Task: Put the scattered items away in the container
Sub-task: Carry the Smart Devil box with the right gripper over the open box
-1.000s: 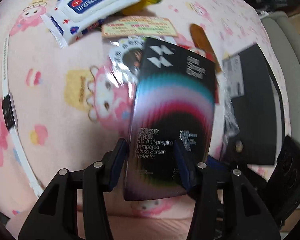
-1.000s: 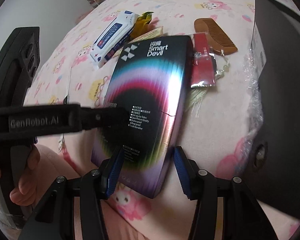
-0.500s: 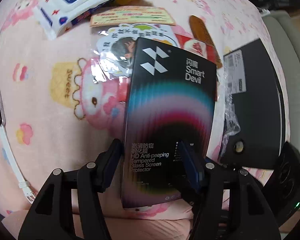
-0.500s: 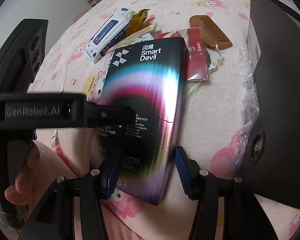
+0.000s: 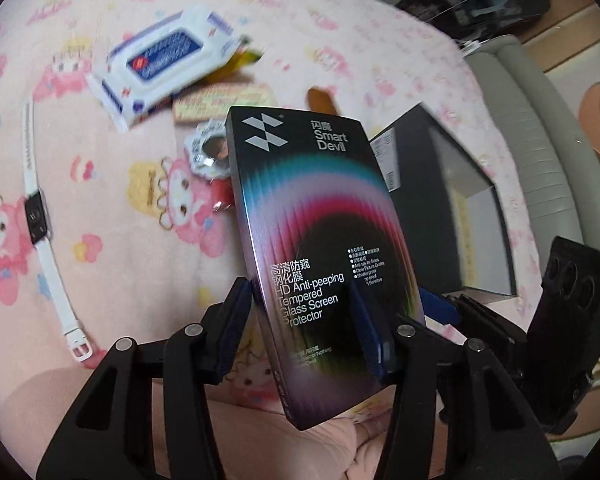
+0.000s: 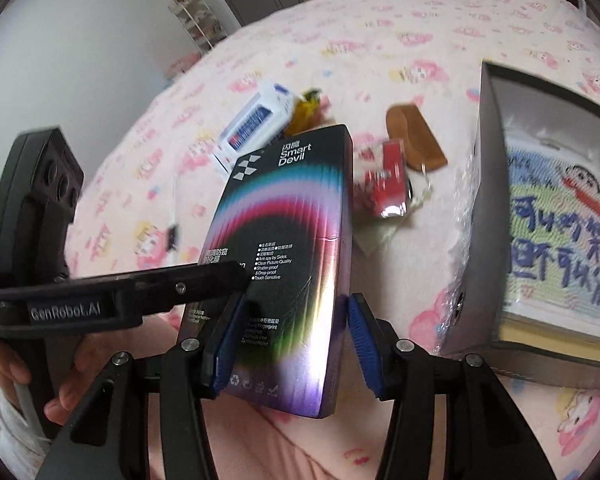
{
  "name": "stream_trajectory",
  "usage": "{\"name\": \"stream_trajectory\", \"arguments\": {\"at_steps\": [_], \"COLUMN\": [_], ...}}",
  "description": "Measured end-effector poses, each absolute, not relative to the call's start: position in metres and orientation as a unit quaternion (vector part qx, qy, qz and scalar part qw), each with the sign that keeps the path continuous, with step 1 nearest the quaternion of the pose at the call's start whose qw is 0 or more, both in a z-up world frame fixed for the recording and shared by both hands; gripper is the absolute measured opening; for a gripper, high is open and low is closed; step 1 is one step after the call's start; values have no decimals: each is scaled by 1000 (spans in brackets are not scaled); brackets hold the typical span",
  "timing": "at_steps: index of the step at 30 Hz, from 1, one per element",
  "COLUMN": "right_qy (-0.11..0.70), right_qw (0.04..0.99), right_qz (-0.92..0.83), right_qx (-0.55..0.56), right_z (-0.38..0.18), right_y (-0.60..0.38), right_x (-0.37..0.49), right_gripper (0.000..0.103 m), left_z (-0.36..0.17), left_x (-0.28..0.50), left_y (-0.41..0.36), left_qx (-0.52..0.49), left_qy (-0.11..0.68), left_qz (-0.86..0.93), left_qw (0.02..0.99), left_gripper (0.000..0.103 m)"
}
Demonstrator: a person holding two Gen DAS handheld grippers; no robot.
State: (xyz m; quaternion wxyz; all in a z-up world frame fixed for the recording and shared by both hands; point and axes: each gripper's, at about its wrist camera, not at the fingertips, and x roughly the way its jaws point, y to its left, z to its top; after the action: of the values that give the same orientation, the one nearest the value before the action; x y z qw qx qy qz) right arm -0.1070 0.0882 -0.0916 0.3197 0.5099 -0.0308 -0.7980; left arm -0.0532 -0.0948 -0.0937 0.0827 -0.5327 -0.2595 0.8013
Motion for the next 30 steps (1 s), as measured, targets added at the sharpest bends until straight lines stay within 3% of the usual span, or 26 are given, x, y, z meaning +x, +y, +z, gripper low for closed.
{"name": "stream_trajectory", "arguments": {"at_steps": [12,30], "right_qy": [-45,-210], "right_qw": [315,187], "right_qz": [-825,-818], "right_qx": [467,501], "right_z": [-29,-83], "right_y": [160,329], "right_x": [-128,-171], "right_gripper": [47,47], "left_z": [-21,-86], "left_x": [-117,-200], "left_y": [-20,146], "left_qx": [-471,-552], "left_qy": [-237,-191], "left_qz": [835,785], "left_qw": [156,209], "left_gripper": [51,51]}}
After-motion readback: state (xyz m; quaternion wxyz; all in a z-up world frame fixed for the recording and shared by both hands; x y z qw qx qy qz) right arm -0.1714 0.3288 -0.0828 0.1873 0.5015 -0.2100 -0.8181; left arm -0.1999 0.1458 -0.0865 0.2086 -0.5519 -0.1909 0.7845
